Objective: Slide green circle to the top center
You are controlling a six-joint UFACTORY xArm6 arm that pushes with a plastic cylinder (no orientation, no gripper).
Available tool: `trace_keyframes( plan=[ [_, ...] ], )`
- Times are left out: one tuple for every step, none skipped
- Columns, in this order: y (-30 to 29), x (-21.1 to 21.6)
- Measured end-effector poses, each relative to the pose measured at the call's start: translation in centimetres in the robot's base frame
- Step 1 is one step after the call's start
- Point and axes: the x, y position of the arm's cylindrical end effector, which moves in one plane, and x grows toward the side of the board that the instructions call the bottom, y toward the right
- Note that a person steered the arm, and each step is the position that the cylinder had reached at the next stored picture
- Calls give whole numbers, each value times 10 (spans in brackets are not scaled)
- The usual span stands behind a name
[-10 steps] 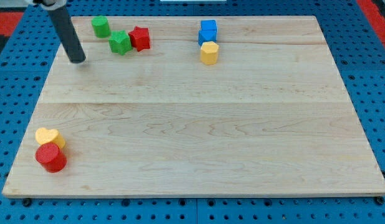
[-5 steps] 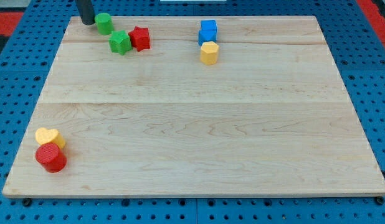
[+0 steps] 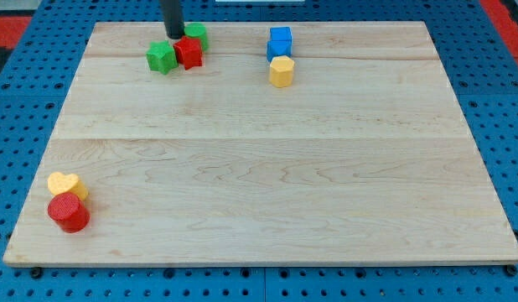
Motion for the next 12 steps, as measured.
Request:
trace_keyframes(
  plan=[
    [25,4],
    [26,11],
    [28,27],
    [42,37],
    [44,45],
    [52,45],
    [68,51],
    [75,51],
    [80,57],
    [93,58],
    [99,58],
    [100,58]
  ],
)
